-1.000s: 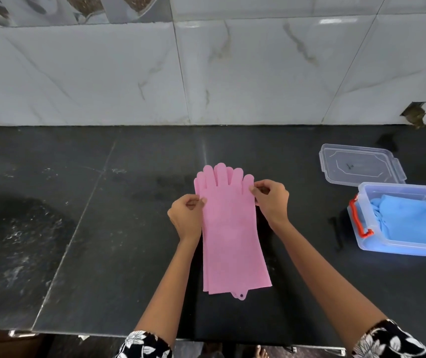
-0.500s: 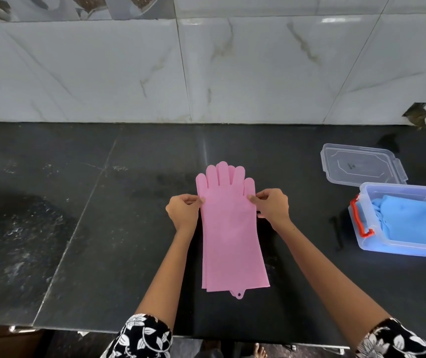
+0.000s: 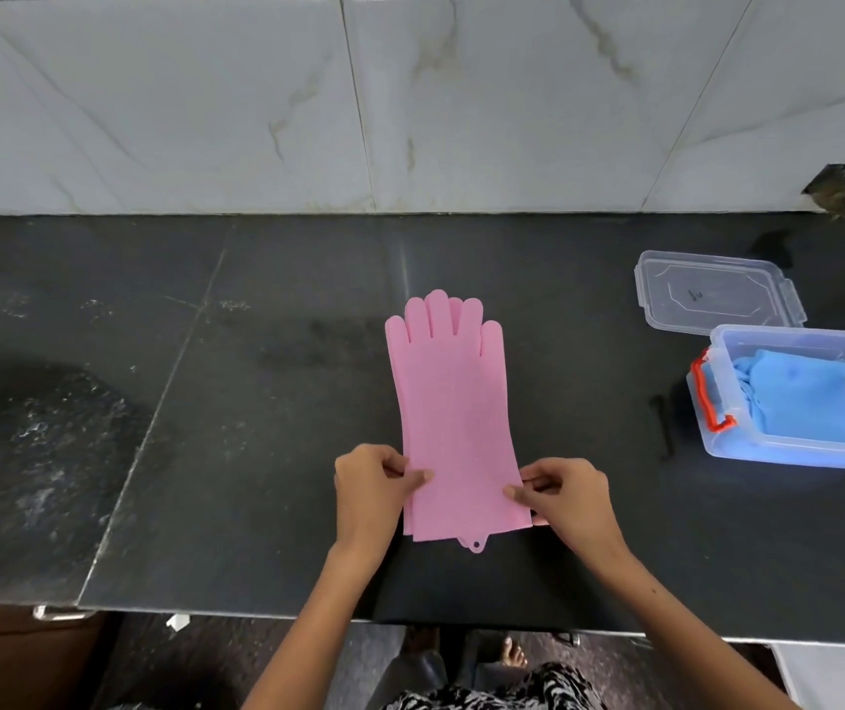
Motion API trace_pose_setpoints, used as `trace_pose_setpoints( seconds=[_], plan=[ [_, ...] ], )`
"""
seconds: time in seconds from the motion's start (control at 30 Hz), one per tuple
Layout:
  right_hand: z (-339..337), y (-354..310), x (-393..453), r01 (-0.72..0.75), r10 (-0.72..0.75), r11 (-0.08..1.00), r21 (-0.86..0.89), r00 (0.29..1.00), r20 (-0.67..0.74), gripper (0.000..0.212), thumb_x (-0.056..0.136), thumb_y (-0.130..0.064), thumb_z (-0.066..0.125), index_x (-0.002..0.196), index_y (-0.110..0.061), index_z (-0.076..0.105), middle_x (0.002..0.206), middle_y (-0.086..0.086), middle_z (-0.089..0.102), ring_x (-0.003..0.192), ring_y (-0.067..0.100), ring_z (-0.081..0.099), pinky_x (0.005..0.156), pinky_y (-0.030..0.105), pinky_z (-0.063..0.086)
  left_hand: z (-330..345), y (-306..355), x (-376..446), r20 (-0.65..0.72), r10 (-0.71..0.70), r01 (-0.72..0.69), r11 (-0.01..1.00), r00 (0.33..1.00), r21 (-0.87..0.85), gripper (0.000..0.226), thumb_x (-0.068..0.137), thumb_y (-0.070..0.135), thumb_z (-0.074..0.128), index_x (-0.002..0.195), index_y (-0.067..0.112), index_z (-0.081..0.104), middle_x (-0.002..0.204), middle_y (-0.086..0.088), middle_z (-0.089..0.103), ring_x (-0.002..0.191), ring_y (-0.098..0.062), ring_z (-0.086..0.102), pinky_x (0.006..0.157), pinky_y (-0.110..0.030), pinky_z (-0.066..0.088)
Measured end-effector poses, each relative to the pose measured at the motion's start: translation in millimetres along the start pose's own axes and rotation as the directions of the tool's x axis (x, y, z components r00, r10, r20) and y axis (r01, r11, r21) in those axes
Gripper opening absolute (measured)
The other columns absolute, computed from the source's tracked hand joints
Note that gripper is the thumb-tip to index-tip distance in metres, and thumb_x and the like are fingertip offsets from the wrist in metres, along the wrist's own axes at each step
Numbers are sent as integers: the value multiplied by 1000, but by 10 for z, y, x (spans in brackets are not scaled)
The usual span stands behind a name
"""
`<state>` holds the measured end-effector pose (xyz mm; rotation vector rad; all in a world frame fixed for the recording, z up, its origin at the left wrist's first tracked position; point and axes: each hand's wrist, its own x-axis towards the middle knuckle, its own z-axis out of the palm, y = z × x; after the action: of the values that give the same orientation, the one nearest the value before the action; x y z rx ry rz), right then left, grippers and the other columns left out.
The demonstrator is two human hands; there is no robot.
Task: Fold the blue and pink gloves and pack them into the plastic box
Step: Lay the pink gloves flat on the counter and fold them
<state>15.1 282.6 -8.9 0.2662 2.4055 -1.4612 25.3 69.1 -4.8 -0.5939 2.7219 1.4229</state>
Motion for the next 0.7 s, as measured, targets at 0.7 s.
trace_pose_setpoints(
  seconds=[0.7],
  plan=[
    [-6,5,-114,42,-55,991,-127,994,-99,5,75,-16,78,79,-16,76,66,-6,71,56,9,65,58,27,57,131,76,-145,-79,91,-65,955,993,288,10,81,17,71,77,8,67,88,-2,59,73,-17,58,67,-29,48]
  ],
)
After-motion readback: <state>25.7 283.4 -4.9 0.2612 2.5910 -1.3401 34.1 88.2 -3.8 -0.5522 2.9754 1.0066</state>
